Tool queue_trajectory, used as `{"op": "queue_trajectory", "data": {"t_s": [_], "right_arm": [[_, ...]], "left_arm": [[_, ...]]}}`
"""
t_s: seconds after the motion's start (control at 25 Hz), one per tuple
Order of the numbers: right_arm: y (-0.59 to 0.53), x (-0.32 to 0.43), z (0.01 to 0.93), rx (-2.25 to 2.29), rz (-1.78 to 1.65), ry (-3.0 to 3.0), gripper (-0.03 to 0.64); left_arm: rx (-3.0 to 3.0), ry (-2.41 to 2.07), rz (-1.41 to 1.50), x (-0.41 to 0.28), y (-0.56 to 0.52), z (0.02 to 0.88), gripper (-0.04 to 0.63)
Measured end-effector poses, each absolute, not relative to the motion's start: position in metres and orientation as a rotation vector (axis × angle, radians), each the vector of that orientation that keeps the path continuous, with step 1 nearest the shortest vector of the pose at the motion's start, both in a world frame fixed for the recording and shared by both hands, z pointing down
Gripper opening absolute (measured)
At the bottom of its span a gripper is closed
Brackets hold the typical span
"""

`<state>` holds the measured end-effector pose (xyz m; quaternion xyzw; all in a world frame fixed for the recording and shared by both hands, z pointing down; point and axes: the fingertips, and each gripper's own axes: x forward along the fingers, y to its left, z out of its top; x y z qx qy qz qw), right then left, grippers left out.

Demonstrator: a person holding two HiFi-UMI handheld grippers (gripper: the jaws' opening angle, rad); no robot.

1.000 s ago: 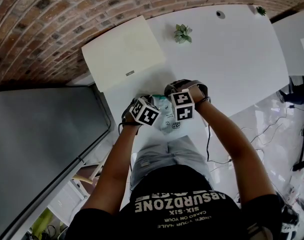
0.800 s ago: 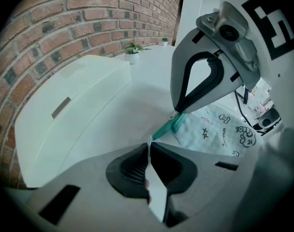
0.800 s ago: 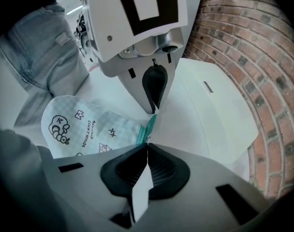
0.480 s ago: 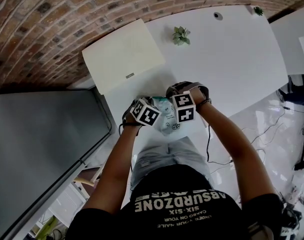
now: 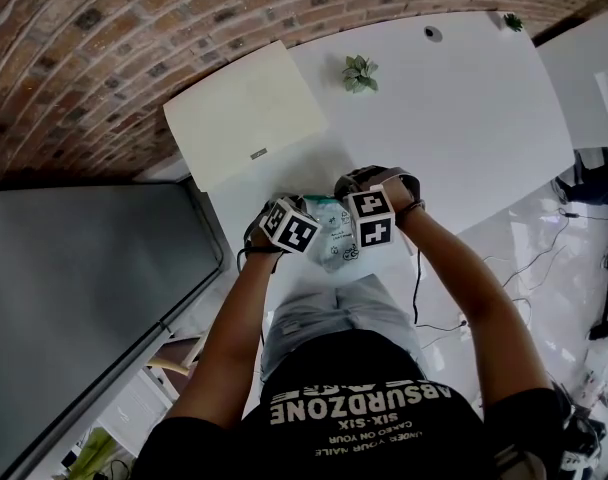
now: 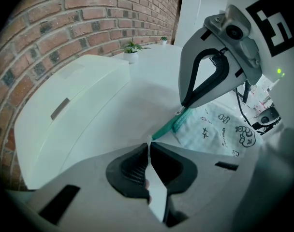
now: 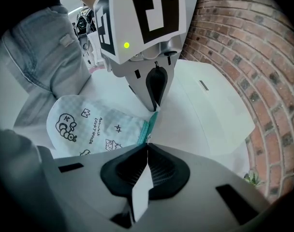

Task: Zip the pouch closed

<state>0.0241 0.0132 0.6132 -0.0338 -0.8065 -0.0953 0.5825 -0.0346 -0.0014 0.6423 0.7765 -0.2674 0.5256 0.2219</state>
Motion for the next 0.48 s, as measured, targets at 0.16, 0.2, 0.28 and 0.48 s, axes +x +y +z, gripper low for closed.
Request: {"op": "queue_trajectory", "data": {"t_s": [0.16,0.2,0.28,0.48], "right_arm": [[0.0136,0.0261,0.6118,-0.079,-0.222,-1.885,0.002],[0.0138,0.0263,0.6116,-0.079,-0.225,-1.885,0.002],[0.0141,0.0262,0.6118,-0.077,-0.226,-1.885,0.002],[0.0145,0.0283,0.6135,-0.074,-0.219,-1.863,0.0]], "left_arm": [[2.145,-0.742,1.453,-0.0337,-0.0019,0.6421,0.023],[2.145,-0.743,1.453,-0.0337,-0.0021,0.6423,0.023],[2.145,-0.746,1.454,-0.0339,-0.0023,0.6429,0.023],[2.143,-0.746,1.455,-0.0346,-0.0015,0.6439,0.023]]}}
